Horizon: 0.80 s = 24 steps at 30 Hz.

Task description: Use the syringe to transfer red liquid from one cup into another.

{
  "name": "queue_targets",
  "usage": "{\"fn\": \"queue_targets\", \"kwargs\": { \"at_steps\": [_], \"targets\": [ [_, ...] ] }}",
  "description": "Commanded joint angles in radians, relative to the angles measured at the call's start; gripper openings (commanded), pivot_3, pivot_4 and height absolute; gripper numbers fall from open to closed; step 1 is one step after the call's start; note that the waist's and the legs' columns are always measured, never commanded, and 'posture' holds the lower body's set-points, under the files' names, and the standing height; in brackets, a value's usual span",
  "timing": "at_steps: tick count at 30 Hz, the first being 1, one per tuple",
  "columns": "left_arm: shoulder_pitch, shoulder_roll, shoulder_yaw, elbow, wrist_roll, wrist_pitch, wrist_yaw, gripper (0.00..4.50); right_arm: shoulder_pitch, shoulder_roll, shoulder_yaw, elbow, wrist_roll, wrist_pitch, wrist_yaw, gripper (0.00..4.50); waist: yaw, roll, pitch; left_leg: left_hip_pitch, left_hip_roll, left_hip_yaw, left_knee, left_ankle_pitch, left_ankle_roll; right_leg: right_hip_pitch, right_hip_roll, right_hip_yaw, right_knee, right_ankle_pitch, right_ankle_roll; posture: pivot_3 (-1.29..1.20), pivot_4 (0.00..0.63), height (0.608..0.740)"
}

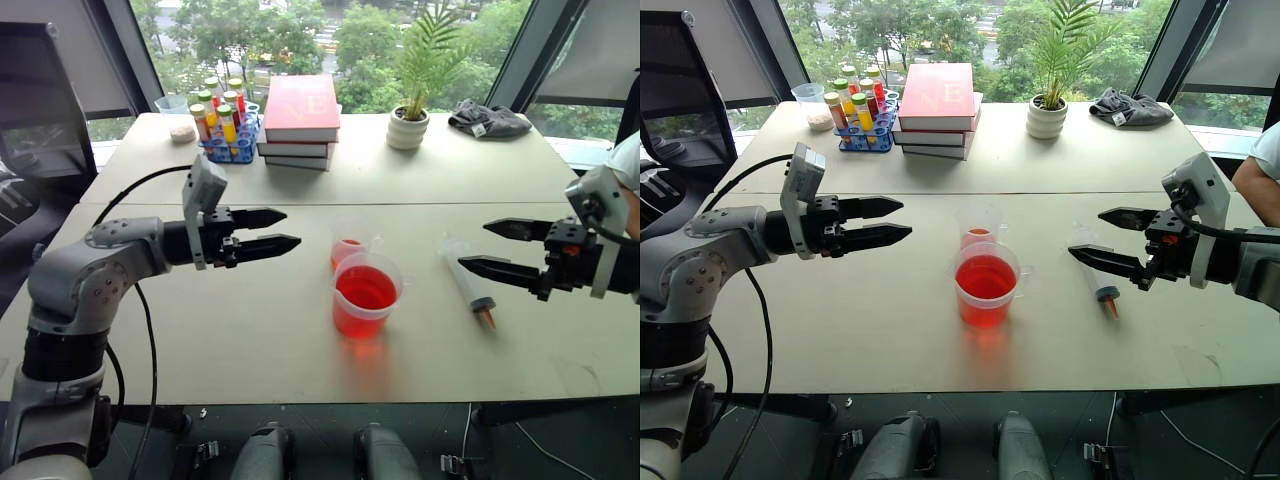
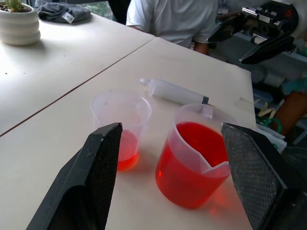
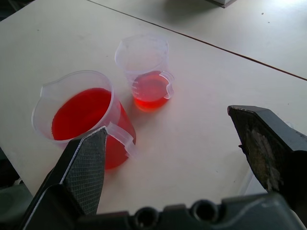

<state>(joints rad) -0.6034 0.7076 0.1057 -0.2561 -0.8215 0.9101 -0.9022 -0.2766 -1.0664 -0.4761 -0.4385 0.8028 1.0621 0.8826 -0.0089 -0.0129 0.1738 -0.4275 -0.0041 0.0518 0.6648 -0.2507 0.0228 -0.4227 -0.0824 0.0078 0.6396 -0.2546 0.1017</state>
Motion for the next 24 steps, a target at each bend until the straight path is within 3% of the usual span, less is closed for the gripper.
{"fn": "queue_targets", "kwargs": {
  "at_steps": [1, 24],
  "targets": [
    [-0.02, 0.005, 0.034, -0.014, -0.021, -0.002, 0.009, 3.38, -0.012, -0.023, -0.016, -0.018, 0.018, -0.007, -0.004, 4.42, 0.0, 0.0, 0.0, 0.0, 0.0, 0.0, 0.0, 0.0, 0.0, 0.0, 0.0, 0.0, 0.0, 0.0, 0.0, 0.0, 0.15, 0.74],
    [-0.009, -0.016, 0.023, -0.029, -0.033, -0.028, 0.036, 3.38, -0.013, -0.054, 0.04, -0.003, -0.021, 0.036, -0.107, 4.42, 0.0, 0.0, 0.0, 0.0, 0.0, 0.0, 0.0, 0.0, 0.0, 0.0, 0.0, 0.0, 0.0, 0.0, 0.0, 0.0, 0.15, 0.74]
  ]
}}
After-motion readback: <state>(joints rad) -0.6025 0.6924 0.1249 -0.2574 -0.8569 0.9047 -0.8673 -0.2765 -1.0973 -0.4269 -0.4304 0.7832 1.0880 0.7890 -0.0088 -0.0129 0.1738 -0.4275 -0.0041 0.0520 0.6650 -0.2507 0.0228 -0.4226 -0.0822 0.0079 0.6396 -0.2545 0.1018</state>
